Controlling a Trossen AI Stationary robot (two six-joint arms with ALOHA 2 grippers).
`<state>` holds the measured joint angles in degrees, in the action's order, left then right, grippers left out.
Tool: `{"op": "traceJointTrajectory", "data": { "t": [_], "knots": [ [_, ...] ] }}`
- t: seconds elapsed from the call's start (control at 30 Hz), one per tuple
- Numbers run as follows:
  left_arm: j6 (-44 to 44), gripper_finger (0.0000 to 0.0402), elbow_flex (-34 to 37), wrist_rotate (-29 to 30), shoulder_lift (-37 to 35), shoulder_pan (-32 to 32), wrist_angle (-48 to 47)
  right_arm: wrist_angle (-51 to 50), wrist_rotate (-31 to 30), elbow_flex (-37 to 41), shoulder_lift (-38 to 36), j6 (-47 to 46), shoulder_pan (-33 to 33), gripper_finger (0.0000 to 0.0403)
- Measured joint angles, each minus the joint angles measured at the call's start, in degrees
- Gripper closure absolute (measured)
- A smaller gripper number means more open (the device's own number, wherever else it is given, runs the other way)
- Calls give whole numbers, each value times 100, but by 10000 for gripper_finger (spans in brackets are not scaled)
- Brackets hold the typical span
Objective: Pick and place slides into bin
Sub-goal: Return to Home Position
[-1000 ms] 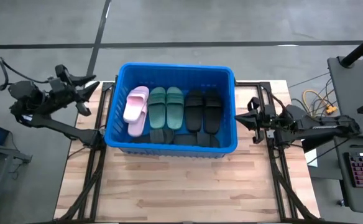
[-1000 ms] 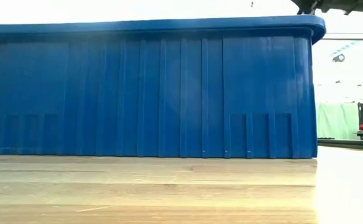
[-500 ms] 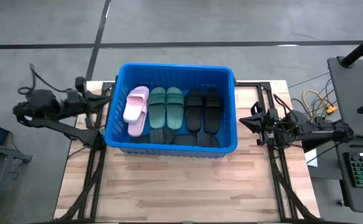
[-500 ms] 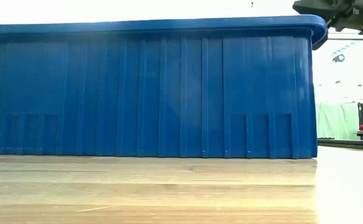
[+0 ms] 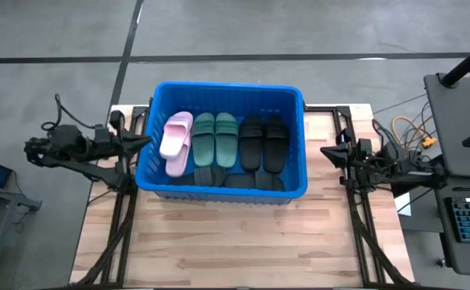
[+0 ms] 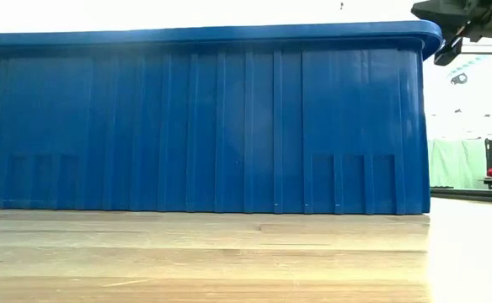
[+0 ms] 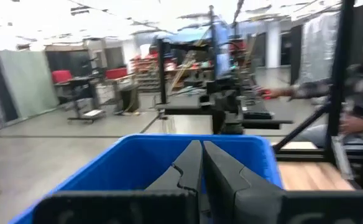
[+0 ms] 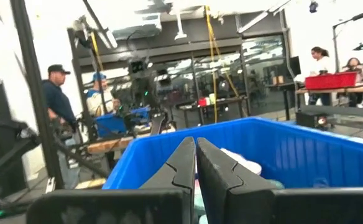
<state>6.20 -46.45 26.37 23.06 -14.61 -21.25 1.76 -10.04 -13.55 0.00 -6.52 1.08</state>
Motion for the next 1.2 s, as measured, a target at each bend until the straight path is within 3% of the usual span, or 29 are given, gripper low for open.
{"op": "traceJointTrajectory", "data": {
  "t": [0.13,0.33,0.63,0.8,0.97,1.2],
  "knots": [
    [1,401,300,-123,-10,0,211,-28,-199,-112,47,13,0,394],
    [258,402,1062,-281,39,2,1555,-33,-336,-139,201,14,0,394],
    [468,402,2345,-52,-581,321,2938,-68,-464,-117,318,-24,2,394],
    [469,402,2556,-162,-1104,455,2705,-15,-653,-117,315,-98,1,394],
    [-129,401,2622,-266,-1985,455,1190,-10,-654,-117,315,-186,2,394],
    [-288,401,2920,-1000,-1965,454,1874,4,-654,-121,316,-222,2,394]
  ]
}}
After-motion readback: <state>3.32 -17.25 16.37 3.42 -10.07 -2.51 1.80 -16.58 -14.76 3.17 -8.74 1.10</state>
